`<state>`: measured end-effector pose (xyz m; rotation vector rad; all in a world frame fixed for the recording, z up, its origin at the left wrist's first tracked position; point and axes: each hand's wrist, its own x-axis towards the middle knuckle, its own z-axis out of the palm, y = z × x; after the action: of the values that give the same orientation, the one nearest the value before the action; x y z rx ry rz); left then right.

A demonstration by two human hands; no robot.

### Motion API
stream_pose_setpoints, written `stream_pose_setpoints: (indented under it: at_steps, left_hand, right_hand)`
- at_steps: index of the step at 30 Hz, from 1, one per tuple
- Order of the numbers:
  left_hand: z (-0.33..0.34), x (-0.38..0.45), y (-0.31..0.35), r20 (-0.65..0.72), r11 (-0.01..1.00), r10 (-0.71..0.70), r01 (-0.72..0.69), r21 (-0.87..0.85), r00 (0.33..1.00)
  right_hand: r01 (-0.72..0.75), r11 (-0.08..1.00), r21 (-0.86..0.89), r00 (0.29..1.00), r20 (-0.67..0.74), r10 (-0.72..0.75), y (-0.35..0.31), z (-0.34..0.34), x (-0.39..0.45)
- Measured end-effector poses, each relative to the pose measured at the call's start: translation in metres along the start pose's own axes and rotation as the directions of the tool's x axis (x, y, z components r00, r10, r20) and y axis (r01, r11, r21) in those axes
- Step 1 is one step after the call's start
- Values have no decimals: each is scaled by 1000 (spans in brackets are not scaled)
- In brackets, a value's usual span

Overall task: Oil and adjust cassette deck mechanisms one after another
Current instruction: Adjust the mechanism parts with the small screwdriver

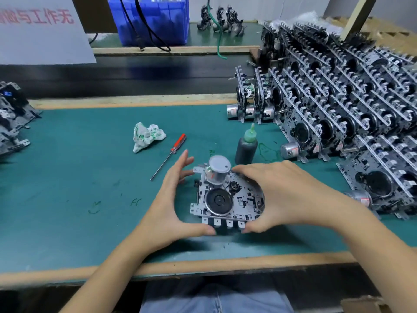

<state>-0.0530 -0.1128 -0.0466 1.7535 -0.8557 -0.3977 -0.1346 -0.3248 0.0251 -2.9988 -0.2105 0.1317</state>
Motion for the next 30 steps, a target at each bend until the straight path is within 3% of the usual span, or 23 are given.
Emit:
stream_pose_setpoints:
  at_steps: [1, 2, 4, 6, 7, 9, 10, 11, 14, 16, 19, 21, 22, 26, 30]
  left_hand:
    - [-1, 0, 1, 2, 989, -35, 35, -144, 999]
    - [-2, 1, 3, 32, 955, -66, 72, -289, 997]
    - [-2, 0, 10, 157, 852, -102, 168, -495, 982]
    - [2, 0, 18, 266, 745, -128, 269, -610, 955]
    - [6, 2, 17, 324, 619, -179, 362, -697, 929]
    - [14, 3, 17, 404, 420, -238, 469, -777, 883]
    - [17, 3, 20, 442, 389, -214, 491, -780, 871]
    - [20, 4, 29, 453, 368, -208, 499, -785, 867]
    - [17, 2, 33, 373, 294, -156, 404, -866, 915]
    - [14, -2, 24, 436, 165, -107, 449, -878, 893]
    - [11, -5, 19, 379, 262, -141, 404, -877, 915]
    - [13, -6, 13, 350, 260, -210, 397, -880, 913]
    - [14, -7, 12, 354, 227, -221, 401, -887, 909]
    - [17, -8, 13, 366, 178, -268, 420, -890, 891]
    - [17, -6, 12, 406, 117, -275, 450, -886, 871]
  right_hand:
    - [-31, 975, 221, 1000, 7, 30, 0, -2, -3]
    - [-55, 873, 485, 998, 26, 49, -1, -1, -6]
    - [-86, 452, 888, 994, 105, -16, -7, 7, -9]
    - [-139, 46, 989, 973, 145, -180, -18, 18, -10]
    - [-175, -128, 976, 950, 133, -283, -26, 23, -8]
    - [-263, -360, 895, 925, 128, -357, -39, 31, -7]
    - [-299, -407, 863, 927, 162, -338, -42, 37, -7]
    - [-303, -405, 862, 934, 185, -305, -43, 43, -7]
    - [-242, -179, 954, 968, 224, -113, -44, 46, -11]
    - [-210, -12, 978, 974, 210, 82, -39, 40, -14]
    - [-111, 495, 862, 925, -92, 369, -17, 39, -23]
    - [-126, 770, 625, 872, -301, 386, -2, 39, -28]
    - [-133, 854, 503, 880, -336, 335, 6, 40, -31]
    - [-168, 974, 151, 973, -134, 189, 25, 42, -33]
    - [-165, 986, 34, 970, -175, 169, 26, 44, -23]
